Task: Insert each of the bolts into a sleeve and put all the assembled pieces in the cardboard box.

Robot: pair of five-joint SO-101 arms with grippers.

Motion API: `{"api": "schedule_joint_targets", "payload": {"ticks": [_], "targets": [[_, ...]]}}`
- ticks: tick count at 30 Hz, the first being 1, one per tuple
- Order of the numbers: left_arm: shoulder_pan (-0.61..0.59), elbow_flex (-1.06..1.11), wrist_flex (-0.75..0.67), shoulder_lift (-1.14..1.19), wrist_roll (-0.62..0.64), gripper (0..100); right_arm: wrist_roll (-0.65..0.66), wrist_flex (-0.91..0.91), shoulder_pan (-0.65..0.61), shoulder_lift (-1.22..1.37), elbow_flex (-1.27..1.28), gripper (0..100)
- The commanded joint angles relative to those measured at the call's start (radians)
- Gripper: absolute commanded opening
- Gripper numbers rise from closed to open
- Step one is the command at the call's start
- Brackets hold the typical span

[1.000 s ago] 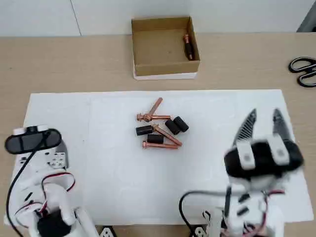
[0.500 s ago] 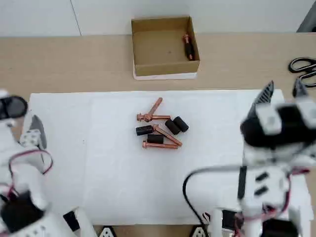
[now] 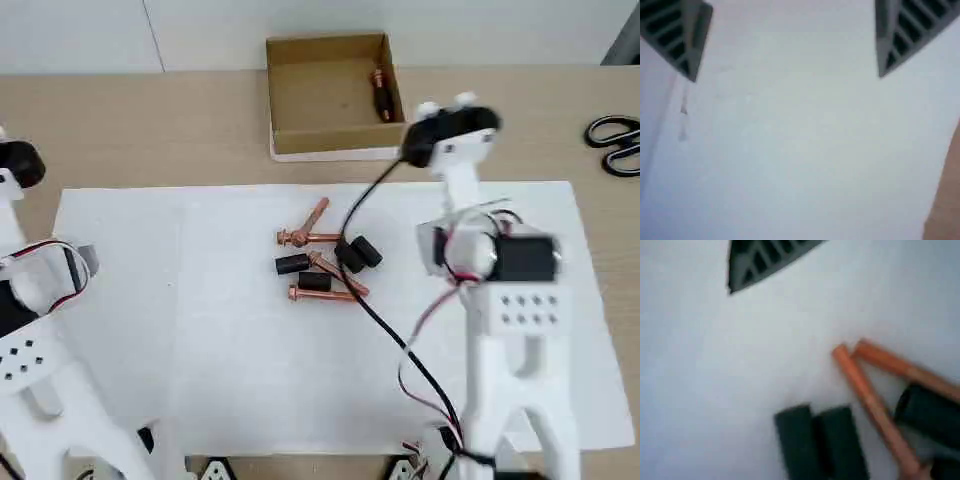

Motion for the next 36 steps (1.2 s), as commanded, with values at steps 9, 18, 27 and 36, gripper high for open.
{"api": "schedule_joint_targets", "payload": {"ticks": [9,18,27,36], "targets": [[0.219,0.174,-0.002,-0.003,0.0,22,0.014,0.151,-0.018,0.341,-0.33,13.8],[0.224,0.174,-0.002,-0.003,0.002,22,0.003,-0.015,-0.05,0.36,-0.302,13.8],[0.224,0.174,-0.052,0.003,0.002,22,0.006,-0.2,-0.176,0.556,-0.262,13.6],[0.224,0.176,-0.052,0.003,0.005,22,0.005,-0.262,-0.197,0.719,-0.262,13.6]]}}
